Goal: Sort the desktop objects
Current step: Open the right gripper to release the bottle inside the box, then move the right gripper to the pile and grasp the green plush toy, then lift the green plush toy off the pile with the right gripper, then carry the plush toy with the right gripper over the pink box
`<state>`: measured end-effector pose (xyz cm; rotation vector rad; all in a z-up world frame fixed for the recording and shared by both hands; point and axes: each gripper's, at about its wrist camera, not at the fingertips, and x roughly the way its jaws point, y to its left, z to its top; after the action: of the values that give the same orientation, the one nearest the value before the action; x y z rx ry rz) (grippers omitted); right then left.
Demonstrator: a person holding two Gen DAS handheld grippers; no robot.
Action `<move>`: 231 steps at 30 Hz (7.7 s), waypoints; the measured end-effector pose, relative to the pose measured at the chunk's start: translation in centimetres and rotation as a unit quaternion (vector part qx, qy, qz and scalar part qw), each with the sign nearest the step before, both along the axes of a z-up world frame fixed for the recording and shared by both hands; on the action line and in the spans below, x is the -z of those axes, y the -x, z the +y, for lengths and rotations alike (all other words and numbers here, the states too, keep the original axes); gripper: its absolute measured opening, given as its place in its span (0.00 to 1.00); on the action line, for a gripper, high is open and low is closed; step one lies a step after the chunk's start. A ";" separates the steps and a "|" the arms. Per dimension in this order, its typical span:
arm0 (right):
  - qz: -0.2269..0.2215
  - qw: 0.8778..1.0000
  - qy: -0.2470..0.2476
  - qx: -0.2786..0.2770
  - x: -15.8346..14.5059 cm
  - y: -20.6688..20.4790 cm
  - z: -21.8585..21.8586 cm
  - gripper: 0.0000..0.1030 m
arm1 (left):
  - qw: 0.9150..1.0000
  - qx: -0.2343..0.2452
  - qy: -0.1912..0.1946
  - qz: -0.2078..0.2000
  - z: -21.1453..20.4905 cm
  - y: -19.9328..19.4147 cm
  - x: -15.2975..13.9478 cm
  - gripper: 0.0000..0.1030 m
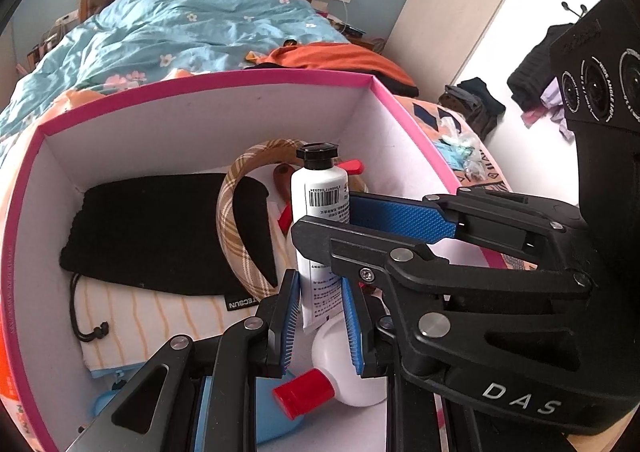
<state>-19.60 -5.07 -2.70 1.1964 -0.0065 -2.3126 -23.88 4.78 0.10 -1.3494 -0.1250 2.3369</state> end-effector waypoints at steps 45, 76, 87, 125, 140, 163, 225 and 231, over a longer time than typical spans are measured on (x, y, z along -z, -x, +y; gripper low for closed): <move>0.061 0.993 0.069 -0.072 -2.1 -25.0 8.4 0.39 | 0.987 0.139 -0.017 0.077 -0.8 -21.4 -2.8 0.21; -0.010 0.992 0.081 -0.095 6.1 -34.1 7.0 0.66 | 0.993 0.105 -0.054 0.000 -2.5 -34.3 3.0 0.44; 0.006 0.993 0.077 -0.090 6.4 -33.7 6.5 0.69 | 0.994 0.079 -0.074 -0.009 -3.3 -33.2 3.3 0.42; 0.144 0.986 0.079 -0.013 -2.5 -28.1 7.0 0.64 | 0.989 0.065 -0.084 0.101 -2.9 -24.7 -5.5 0.42; 0.163 0.982 0.091 0.003 -4.3 -24.9 7.4 0.64 | 0.988 0.064 -0.065 0.128 -2.2 -21.6 -7.6 0.42; 0.175 0.980 0.096 0.014 -5.4 -22.0 8.2 0.64 | 0.986 0.066 -0.045 0.147 -1.4 -18.8 -9.1 0.42; 0.210 0.972 0.097 0.031 -8.8 -16.4 8.2 0.64 | 0.980 0.058 -0.014 0.188 -0.7 -13.6 -12.9 0.42; 0.207 0.973 0.097 0.034 -8.6 -15.9 8.2 0.64 | 0.981 0.057 -0.013 0.186 -0.6 -13.3 -12.7 0.42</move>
<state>-3.66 3.11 5.86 0.6145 -0.1220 -2.5118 -10.59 4.16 12.85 -0.8624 0.0349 2.4318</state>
